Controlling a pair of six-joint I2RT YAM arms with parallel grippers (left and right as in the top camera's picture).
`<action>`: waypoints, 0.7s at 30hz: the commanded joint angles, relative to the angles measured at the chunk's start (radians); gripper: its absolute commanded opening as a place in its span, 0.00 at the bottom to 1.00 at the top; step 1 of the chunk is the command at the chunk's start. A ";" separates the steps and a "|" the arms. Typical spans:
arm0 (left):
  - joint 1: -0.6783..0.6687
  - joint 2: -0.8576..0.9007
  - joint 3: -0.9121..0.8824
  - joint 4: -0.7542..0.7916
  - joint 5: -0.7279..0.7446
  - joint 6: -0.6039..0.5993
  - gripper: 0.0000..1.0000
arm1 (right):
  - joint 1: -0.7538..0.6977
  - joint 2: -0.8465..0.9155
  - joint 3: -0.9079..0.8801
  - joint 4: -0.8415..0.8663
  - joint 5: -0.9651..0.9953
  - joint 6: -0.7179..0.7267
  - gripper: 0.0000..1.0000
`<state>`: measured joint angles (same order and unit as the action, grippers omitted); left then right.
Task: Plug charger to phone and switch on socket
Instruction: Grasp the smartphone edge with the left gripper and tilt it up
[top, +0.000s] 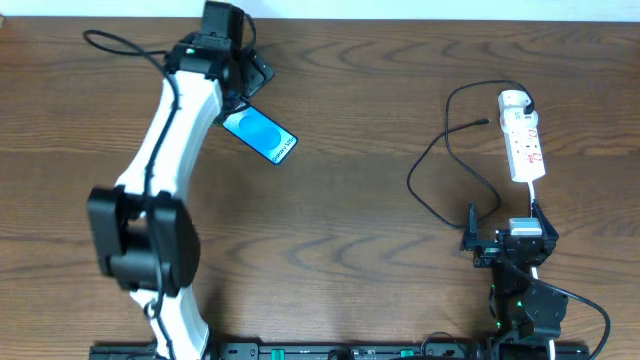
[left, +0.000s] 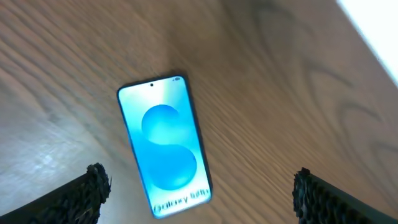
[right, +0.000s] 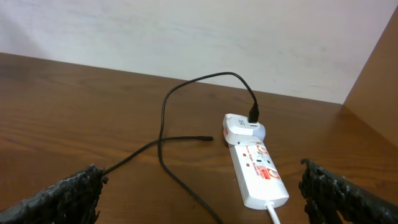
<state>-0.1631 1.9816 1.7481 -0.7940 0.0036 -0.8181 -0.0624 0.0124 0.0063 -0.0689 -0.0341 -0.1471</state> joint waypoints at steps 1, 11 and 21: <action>0.005 0.076 0.017 0.004 -0.024 -0.059 0.96 | 0.004 -0.006 -0.001 -0.003 -0.009 -0.004 0.99; 0.005 0.207 0.017 0.026 -0.021 -0.106 0.96 | 0.004 -0.006 -0.001 -0.003 -0.009 -0.004 0.99; -0.007 0.281 0.017 0.026 -0.010 -0.146 0.96 | 0.004 -0.006 -0.001 -0.003 -0.009 -0.004 0.99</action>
<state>-0.1650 2.2242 1.7481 -0.7650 0.0010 -0.9428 -0.0624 0.0124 0.0063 -0.0689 -0.0341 -0.1471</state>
